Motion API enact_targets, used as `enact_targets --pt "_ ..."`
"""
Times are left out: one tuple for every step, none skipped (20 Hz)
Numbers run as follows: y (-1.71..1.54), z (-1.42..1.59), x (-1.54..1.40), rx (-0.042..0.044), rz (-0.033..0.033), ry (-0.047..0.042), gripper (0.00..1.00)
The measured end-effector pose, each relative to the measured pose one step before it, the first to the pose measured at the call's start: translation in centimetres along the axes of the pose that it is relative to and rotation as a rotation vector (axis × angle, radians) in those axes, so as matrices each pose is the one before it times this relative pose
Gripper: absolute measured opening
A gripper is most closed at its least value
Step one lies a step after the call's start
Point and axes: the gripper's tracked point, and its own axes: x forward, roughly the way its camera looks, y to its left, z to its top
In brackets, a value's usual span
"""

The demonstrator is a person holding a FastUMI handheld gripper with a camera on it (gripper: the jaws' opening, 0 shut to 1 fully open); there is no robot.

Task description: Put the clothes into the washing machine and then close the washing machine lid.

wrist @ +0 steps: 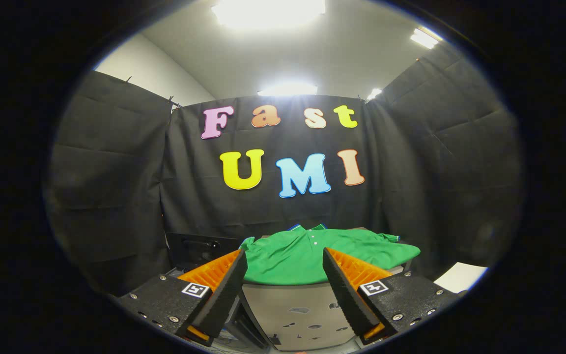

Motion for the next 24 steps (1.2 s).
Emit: enact_targets --pt "-0.289 0.246 0.714 0.00127 0.00355 0.00748 0.96" --pt "-0.332 0.321 0.813 0.00137 0.00255 0.00668 0.96" --pt "-0.146 0.280 0.704 -0.00085 0.00569 0.00335 0.96" --pt "-0.170 0.351 0.610 -0.00241 0.00492 0.00205 0.95" --pt "-0.251 0.221 0.823 -0.00390 0.00638 0.00759 0.96" --pt "-0.158 0.176 0.723 -0.00170 0.00668 0.00483 0.96" --pt "-0.010 0.114 0.465 -0.00012 0.00781 0.00646 0.95" --pt "-0.123 0.052 0.591 -0.00056 0.00724 0.00980 0.95" --pt "-0.158 -0.030 0.717 0.00045 0.00526 0.01220 0.95" --pt "-0.066 0.113 0.548 0.00064 0.00557 0.01048 0.95" --pt "-0.227 -0.060 0.633 0.00042 0.00304 0.01155 0.95" --pt "-0.201 -0.037 0.579 0.00029 0.00118 0.01231 0.95" --pt "-0.165 0.037 0.573 0.00057 0.00119 0.01229 0.95" --pt "-0.122 0.134 0.649 0.00234 0.00132 0.01040 0.95" --pt "-0.051 -0.147 0.642 0.00313 0.00558 0.01282 0.95" --pt "-0.009 -0.123 0.935 0.00325 0.00923 0.01589 0.96" --pt "-0.267 -0.274 0.760 0.00215 0.00437 0.01971 0.96" --pt "-0.302 -0.217 0.752 0.00222 0.00252 0.01582 0.96" --pt "-0.374 -0.086 0.561 0.00166 -0.00178 0.01705 0.96" --pt "-0.378 -0.078 0.834 0.00243 -0.00325 0.01119 0.95" --pt "-0.262 -0.030 0.880 0.00239 -0.00136 0.01322 0.96" --pt "-0.301 -0.125 0.925 -0.00029 -0.00242 0.01862 0.96" --pt "-0.442 -0.346 0.772 -0.00411 -0.00687 0.02374 0.96" --pt "-0.379 -0.298 0.907 -0.00483 -0.00707 0.02704 0.96"
